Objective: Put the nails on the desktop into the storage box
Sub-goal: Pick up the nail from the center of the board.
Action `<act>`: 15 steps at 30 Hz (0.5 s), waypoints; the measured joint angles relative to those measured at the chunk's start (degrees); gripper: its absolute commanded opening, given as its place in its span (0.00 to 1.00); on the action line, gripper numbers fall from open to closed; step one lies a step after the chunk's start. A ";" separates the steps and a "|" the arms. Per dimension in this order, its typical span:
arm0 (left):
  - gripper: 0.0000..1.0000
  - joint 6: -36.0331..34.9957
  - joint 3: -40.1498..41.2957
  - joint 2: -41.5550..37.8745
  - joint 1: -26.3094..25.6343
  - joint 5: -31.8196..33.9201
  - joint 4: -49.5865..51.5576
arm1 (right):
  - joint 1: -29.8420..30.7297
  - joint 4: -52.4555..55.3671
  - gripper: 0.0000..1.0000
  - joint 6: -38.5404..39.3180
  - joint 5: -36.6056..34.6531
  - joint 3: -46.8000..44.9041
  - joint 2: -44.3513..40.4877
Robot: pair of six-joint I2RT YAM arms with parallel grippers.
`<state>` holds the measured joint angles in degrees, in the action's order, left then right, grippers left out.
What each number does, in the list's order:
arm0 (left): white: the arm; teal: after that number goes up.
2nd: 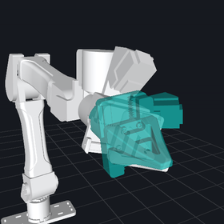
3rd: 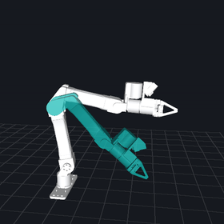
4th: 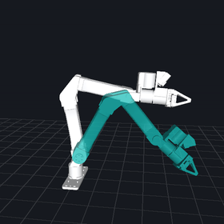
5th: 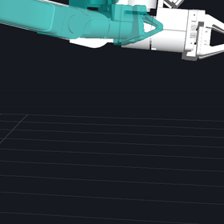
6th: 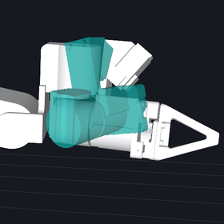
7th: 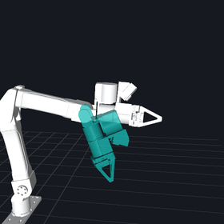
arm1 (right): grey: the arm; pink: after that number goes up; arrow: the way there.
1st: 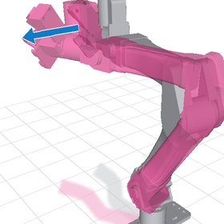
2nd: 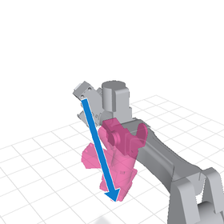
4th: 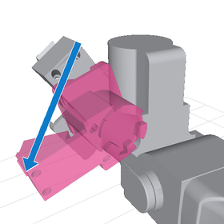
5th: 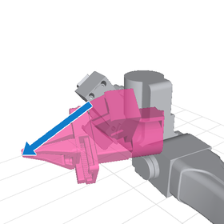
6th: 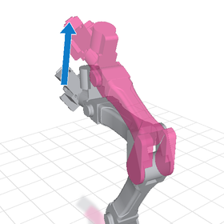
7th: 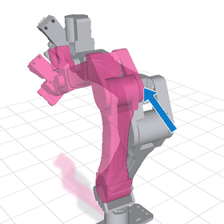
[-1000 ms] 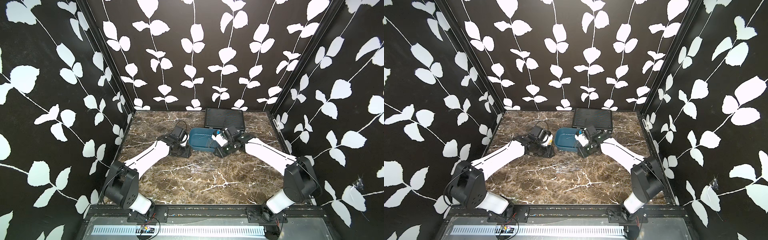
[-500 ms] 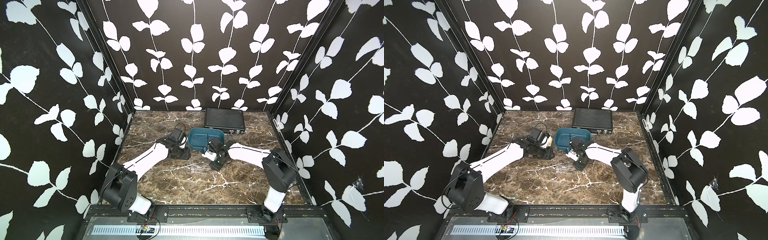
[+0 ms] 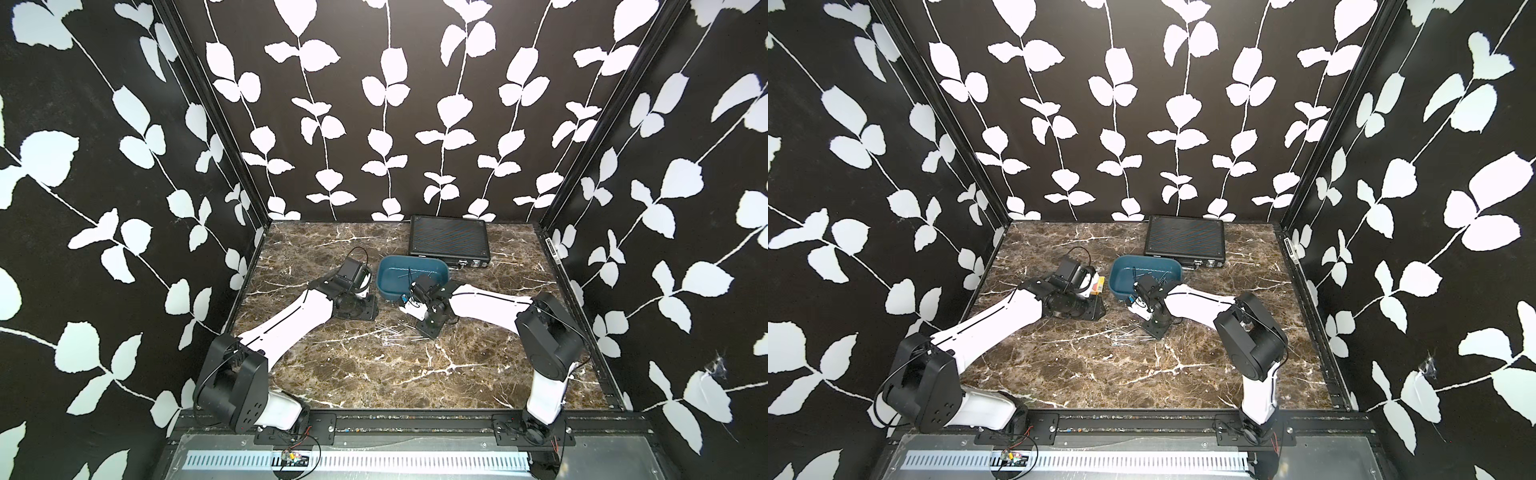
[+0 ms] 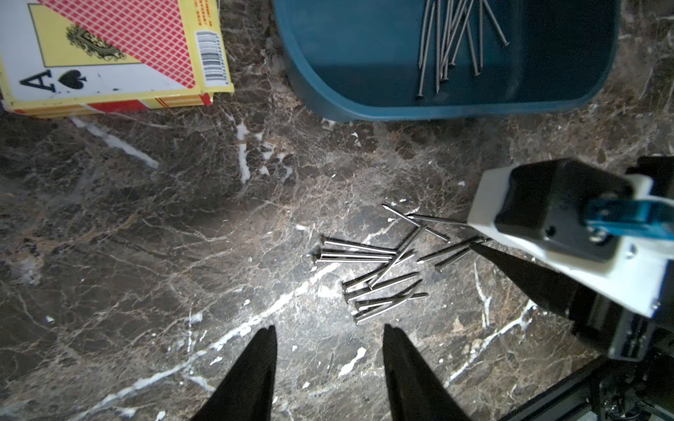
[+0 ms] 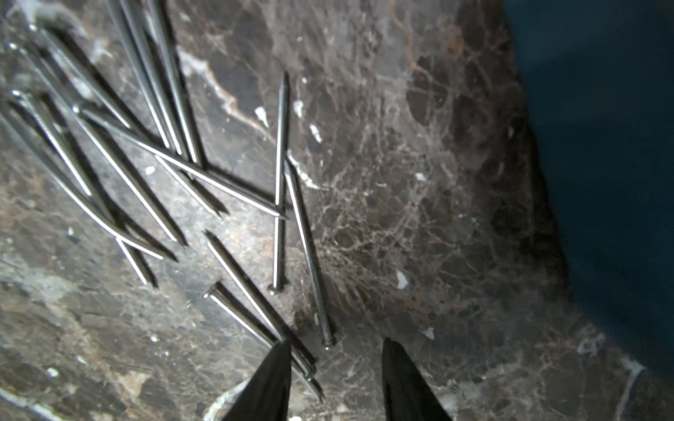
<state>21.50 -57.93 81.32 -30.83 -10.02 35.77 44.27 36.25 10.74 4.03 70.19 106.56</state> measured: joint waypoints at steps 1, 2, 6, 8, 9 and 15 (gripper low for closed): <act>0.50 -0.11 -0.02 0.00 0.00 0.02 0.11 | 0.00 0.00 0.42 -0.02 -0.02 0.00 0.02; 0.50 -0.15 -0.02 0.02 0.00 0.02 0.22 | 0.00 0.00 0.42 -0.02 -0.04 0.02 0.04; 0.50 -0.66 -0.13 0.48 0.00 0.02 0.68 | 0.00 -0.11 0.40 -0.15 -0.24 0.35 0.50; 0.50 -0.92 -0.17 0.63 0.00 0.04 0.98 | 0.02 -0.24 0.39 -0.26 -0.46 1.03 1.33; 0.50 -1.07 -0.17 0.66 0.00 0.04 1.14 | 0.04 -0.50 0.38 -0.28 -0.59 1.29 1.81; 0.50 -2.01 -0.26 0.68 0.00 0.04 1.62 | 0.61 -1.09 0.36 -0.50 -1.22 2.47 3.37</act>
<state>19.49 -58.19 82.00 -30.83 -9.98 37.39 44.88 35.16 10.24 2.81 72.66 109.93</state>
